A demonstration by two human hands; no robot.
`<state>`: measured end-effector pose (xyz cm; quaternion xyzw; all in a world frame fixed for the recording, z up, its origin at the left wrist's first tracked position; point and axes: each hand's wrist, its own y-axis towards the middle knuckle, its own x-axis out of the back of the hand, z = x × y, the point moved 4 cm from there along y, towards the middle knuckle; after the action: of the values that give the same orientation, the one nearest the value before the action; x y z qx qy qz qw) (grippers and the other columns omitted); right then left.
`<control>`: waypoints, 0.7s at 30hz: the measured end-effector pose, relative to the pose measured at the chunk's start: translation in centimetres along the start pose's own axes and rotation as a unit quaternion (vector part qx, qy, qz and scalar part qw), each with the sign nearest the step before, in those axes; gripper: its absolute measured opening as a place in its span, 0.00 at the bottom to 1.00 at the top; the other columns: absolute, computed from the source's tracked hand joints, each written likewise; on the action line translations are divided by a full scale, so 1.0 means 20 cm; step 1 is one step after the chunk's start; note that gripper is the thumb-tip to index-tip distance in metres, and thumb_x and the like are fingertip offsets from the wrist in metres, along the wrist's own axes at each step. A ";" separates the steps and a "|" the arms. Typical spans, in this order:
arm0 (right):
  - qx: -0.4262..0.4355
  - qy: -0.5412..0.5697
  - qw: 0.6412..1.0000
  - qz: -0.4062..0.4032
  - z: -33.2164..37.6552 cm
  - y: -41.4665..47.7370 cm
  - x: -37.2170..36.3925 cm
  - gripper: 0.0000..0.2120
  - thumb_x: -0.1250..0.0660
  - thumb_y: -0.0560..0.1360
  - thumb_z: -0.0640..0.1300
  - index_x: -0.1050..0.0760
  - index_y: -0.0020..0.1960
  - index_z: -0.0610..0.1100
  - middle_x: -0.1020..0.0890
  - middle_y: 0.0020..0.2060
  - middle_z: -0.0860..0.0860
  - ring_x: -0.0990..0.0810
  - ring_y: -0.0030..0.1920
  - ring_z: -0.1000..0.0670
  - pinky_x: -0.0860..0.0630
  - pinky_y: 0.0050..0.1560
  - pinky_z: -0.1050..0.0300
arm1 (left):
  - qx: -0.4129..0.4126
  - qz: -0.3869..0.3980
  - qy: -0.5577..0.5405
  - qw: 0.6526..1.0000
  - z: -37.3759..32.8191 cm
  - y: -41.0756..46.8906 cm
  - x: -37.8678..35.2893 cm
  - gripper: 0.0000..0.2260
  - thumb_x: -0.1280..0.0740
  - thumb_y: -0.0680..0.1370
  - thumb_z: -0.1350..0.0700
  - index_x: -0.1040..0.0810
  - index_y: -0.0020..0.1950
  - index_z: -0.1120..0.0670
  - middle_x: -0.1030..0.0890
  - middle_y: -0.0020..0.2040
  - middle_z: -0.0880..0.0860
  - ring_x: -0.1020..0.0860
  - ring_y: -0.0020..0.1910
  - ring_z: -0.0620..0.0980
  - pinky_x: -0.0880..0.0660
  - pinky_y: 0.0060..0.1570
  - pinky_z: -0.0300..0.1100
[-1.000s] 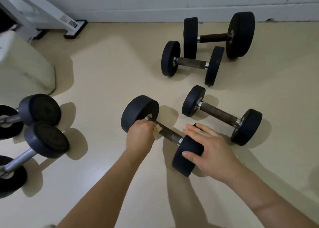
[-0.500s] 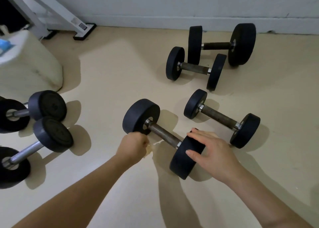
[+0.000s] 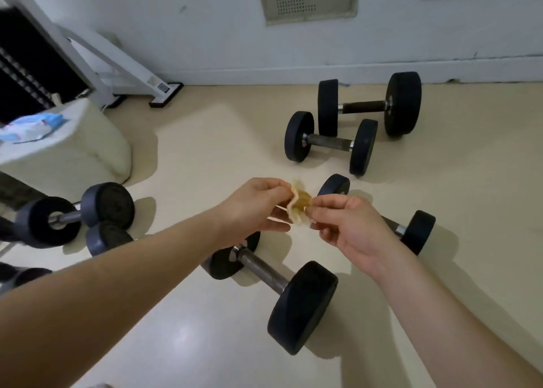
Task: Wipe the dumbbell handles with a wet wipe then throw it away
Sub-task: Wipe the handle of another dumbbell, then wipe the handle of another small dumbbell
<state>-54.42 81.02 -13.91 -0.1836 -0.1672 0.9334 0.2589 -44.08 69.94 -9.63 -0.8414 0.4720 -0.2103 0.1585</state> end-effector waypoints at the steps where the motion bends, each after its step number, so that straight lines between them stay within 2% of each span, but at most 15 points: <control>1: 0.012 -0.012 1.000 -0.012 0.01 0.00 0.00 0.04 0.30 0.72 0.36 0.19 0.45 0.43 0.17 0.39 0.48 0.21 0.40 0.51 0.28 0.37 0.59 | 0.012 -0.007 -0.008 1.000 -0.03 -0.01 0.01 0.12 0.41 0.81 0.53 0.20 0.49 0.56 0.19 0.44 0.55 0.20 0.44 0.52 0.21 0.48 0.47; 4: 0.048 -0.061 0.996 -0.043 0.08 0.00 -0.04 0.02 0.31 0.73 0.39 0.21 0.43 0.44 0.18 0.41 0.47 0.21 0.44 0.50 0.27 0.42 0.55 | 0.042 -0.012 -0.052 0.998 -0.11 -0.02 0.06 0.15 0.41 0.81 0.46 0.21 0.53 0.55 0.19 0.47 0.57 0.20 0.45 0.56 0.20 0.49 0.53; 6: 0.061 -0.069 0.995 -0.034 0.13 0.01 -0.07 0.02 0.34 0.75 0.40 0.23 0.43 0.44 0.17 0.43 0.47 0.20 0.45 0.51 0.25 0.43 0.54 | 0.022 0.006 0.016 1.000 -0.15 -0.02 0.09 0.15 0.36 0.78 0.44 0.22 0.56 0.54 0.18 0.49 0.56 0.19 0.46 0.55 0.20 0.46 0.49; 7: 0.066 -0.060 0.996 -0.021 0.15 0.01 -0.08 0.03 0.35 0.75 0.40 0.24 0.43 0.43 0.17 0.41 0.49 0.19 0.44 0.52 0.25 0.43 0.55 | 0.000 0.008 0.073 0.997 -0.17 -0.02 0.10 0.13 0.33 0.77 0.47 0.22 0.56 0.54 0.17 0.49 0.55 0.18 0.45 0.53 0.20 0.46 0.47; 10: 0.062 0.066 0.996 -0.004 0.18 0.02 -0.08 0.03 0.39 0.74 0.36 0.27 0.42 0.40 0.19 0.37 0.48 0.20 0.42 0.49 0.26 0.44 0.53 | -0.047 -0.003 0.157 0.986 -0.22 0.01 0.14 0.05 0.32 0.78 0.58 0.19 0.50 0.57 0.16 0.41 0.53 0.18 0.38 0.47 0.20 0.42 0.40; 13: 0.018 0.257 0.966 -0.006 0.15 0.03 -0.04 0.05 0.42 0.71 0.34 0.28 0.45 0.38 0.19 0.42 0.42 0.17 0.44 0.44 0.25 0.46 0.53 | -0.036 0.014 0.136 0.990 -0.26 0.04 0.18 0.06 0.35 0.80 0.58 0.19 0.47 0.57 0.15 0.42 0.54 0.18 0.37 0.47 0.22 0.38 0.38; 16: 0.014 0.351 0.936 -0.024 0.11 0.01 0.01 0.08 0.41 0.71 0.35 0.28 0.49 0.38 0.21 0.43 0.42 0.18 0.40 0.46 0.24 0.42 0.57 | -0.029 0.038 0.123 0.991 -0.28 0.14 0.17 0.08 0.36 0.80 0.56 0.18 0.47 0.57 0.15 0.45 0.55 0.18 0.42 0.47 0.23 0.42 0.40; 19: 0.030 0.352 0.934 -0.055 0.07 -0.01 0.12 0.04 0.40 0.72 0.33 0.30 0.45 0.39 0.24 0.41 0.43 0.20 0.37 0.49 0.26 0.40 0.58 | -0.038 0.061 0.098 0.993 -0.29 0.27 0.08 0.07 0.36 0.79 0.58 0.19 0.49 0.59 0.16 0.44 0.57 0.18 0.41 0.47 0.22 0.40 0.38; 21: 0.039 0.249 0.961 -0.114 0.07 -0.02 0.21 0.08 0.38 0.72 0.30 0.28 0.45 0.41 0.22 0.38 0.44 0.20 0.38 0.48 0.26 0.39 0.56 | -0.034 0.106 0.115 0.987 -0.31 0.33 0.03 0.06 0.35 0.79 0.60 0.19 0.49 0.59 0.17 0.41 0.56 0.19 0.37 0.46 0.22 0.38 0.37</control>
<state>-58.13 83.28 -13.66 -0.3800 -0.0805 0.8282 0.4039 -51.83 65.70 -7.29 -0.7617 0.5805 -0.2713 0.0960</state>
